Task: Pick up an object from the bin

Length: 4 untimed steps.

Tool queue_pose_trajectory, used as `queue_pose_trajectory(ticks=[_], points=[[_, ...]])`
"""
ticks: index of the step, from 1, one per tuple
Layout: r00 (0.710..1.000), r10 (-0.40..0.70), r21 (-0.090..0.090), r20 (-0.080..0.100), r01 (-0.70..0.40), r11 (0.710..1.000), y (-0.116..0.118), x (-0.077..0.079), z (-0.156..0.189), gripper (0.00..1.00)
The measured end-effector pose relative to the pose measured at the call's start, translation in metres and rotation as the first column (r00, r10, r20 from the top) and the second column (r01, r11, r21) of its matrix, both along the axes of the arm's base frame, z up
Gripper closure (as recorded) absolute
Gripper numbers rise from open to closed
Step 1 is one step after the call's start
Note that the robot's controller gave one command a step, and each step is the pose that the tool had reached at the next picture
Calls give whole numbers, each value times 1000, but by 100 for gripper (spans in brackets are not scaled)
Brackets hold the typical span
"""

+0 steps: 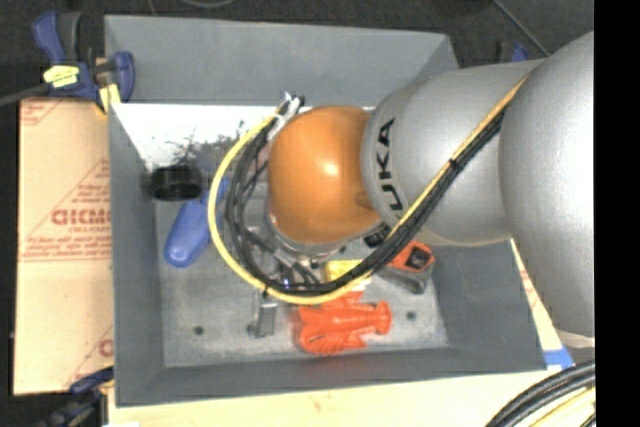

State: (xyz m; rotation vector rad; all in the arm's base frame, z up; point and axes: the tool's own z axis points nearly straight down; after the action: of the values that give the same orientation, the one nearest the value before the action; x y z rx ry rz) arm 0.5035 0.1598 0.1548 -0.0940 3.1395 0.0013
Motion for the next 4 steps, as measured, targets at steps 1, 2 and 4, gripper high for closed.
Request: queue_pose_trajectory(ticks=[1, 2, 4], points=[[1000, 8, -2, 5, -8, 1000, -29, 50, -19, 0], [1000, -15, 1, 1, 15, 1000, -74, 47, -12, 0], [989, 151, 1, 3, -151, 989, -111, 26, -49, 0]])
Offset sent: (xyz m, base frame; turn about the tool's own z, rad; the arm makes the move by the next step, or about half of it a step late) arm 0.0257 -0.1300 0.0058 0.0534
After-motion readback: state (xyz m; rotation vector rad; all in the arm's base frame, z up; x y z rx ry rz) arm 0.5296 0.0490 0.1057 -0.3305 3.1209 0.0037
